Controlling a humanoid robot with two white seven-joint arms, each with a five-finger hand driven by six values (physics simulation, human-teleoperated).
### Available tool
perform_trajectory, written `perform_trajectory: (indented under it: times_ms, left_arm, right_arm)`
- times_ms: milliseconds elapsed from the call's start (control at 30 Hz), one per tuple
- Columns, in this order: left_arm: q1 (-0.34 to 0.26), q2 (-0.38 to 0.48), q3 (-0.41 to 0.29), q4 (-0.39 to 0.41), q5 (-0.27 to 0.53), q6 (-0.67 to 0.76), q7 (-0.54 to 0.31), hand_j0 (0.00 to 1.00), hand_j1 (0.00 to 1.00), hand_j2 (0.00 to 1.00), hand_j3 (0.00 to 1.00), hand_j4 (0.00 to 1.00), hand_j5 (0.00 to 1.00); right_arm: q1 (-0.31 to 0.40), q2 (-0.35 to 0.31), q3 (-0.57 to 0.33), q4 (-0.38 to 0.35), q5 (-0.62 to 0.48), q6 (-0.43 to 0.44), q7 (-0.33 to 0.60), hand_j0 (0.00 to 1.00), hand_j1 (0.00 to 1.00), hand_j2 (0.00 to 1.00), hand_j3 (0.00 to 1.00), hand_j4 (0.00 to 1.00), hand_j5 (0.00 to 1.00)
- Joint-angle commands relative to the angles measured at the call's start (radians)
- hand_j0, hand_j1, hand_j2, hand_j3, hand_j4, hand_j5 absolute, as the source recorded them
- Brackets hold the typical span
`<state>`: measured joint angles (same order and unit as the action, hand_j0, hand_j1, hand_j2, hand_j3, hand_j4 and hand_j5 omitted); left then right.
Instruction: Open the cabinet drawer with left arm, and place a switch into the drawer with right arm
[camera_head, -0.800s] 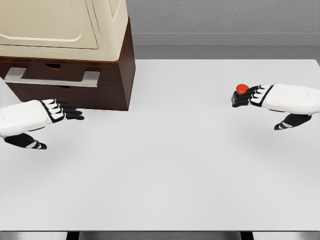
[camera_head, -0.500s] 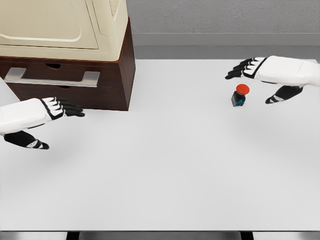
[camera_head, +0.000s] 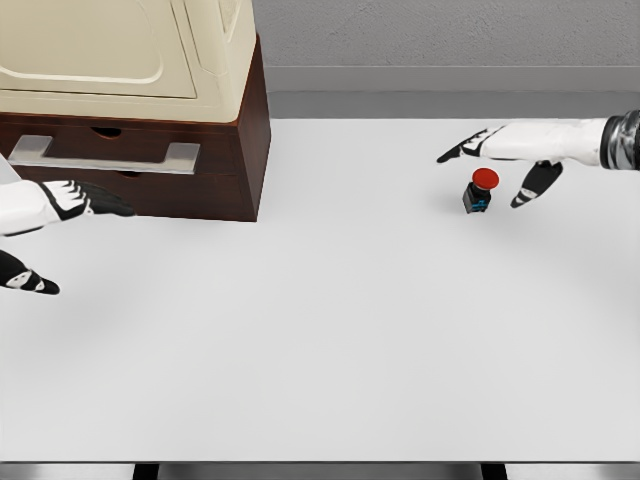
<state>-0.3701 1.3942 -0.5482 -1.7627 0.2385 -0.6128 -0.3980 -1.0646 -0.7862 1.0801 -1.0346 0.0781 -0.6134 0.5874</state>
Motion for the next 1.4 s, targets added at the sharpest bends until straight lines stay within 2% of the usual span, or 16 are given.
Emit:
perform_trajectory:
  times_ms: [0,133,200,300,400,700,767,800,900,1033,1167,1367]
  left_arm:
    - [-0.003,0.008,0.002,0.000,0.032,0.002,-0.001,1.00,1.00,1.00,1.00,1.00,1.00]
    - [-0.003,0.017,0.001,0.003,0.027,0.002,-0.007,1.00,1.00,1.00,1.00,1.00,1.00]
    - [-0.006,0.015,0.002,0.003,0.027,0.002,-0.002,1.00,1.00,1.00,1.00,1.00,1.00]
    - [-0.015,-0.040,0.004,0.011,-0.007,0.002,-0.004,1.00,1.00,1.00,1.00,1.00,1.00]
    - [-0.035,-0.040,0.004,0.009,-0.004,0.002,-0.002,1.00,1.00,1.00,1.00,1.00,1.00]
    - [-0.044,-0.069,0.004,0.034,-0.010,0.002,-0.008,1.00,1.00,1.00,1.00,1.00,1.00]
    - [-0.044,-0.093,0.004,0.068,-0.016,0.002,-0.010,1.00,1.00,1.00,1.00,1.00,1.00]
    - [-0.047,-0.097,0.004,0.078,-0.016,0.002,-0.010,1.00,1.00,1.00,1.00,1.00,1.00]
    - [-0.052,-0.120,0.004,0.123,-0.018,0.002,-0.010,1.00,1.00,1.00,1.00,1.00,1.00]
    - [-0.073,-0.138,0.002,0.132,-0.019,0.002,-0.010,1.00,1.00,1.00,1.00,1.00,1.00]
    - [-0.081,-0.175,0.002,0.173,-0.045,0.002,-0.010,1.00,1.00,1.00,1.00,1.00,1.00]
    - [-0.087,-0.190,0.001,0.206,-0.047,0.002,-0.010,1.00,1.00,1.00,1.00,1.00,1.00]
  right_arm:
    - [0.000,0.047,0.004,0.070,-0.006,0.003,0.002,1.00,1.00,1.00,1.00,1.00,1.00]
    - [-0.009,0.088,0.007,0.134,-0.003,0.003,0.019,1.00,1.00,1.00,1.00,1.00,1.00]
    - [-0.012,0.091,0.009,0.137,0.000,0.003,0.023,1.00,1.00,1.00,1.00,1.00,1.00]
    - [-0.014,0.093,0.011,0.160,0.008,0.003,0.023,1.00,1.00,1.00,1.00,1.00,1.00]
    - [-0.023,0.117,0.017,0.202,0.012,0.003,0.023,1.00,1.00,1.00,1.00,1.00,1.00]
    - [-0.023,0.117,0.018,0.202,0.017,0.003,0.023,1.00,1.00,1.00,1.00,1.00,1.00]
    - [-0.023,0.117,0.018,0.211,0.017,0.003,0.023,1.00,1.00,1.00,1.00,1.00,1.00]
    - [-0.026,0.119,0.017,0.240,0.017,0.003,0.023,1.00,1.00,1.00,1.00,1.00,1.00]
    - [-0.026,0.128,0.027,0.238,0.017,0.003,0.023,1.00,1.00,1.00,1.00,1.00,1.00]
    - [-0.026,0.134,0.032,0.243,0.017,0.003,0.023,1.00,1.00,1.00,1.00,1.00,1.00]
    - [-0.026,0.156,0.046,0.251,0.028,0.003,0.023,1.00,1.00,1.00,1.00,1.00,1.00]
    - [-0.029,0.156,0.046,0.303,0.028,0.003,0.023,1.00,1.00,1.00,1.00,1.00,1.00]
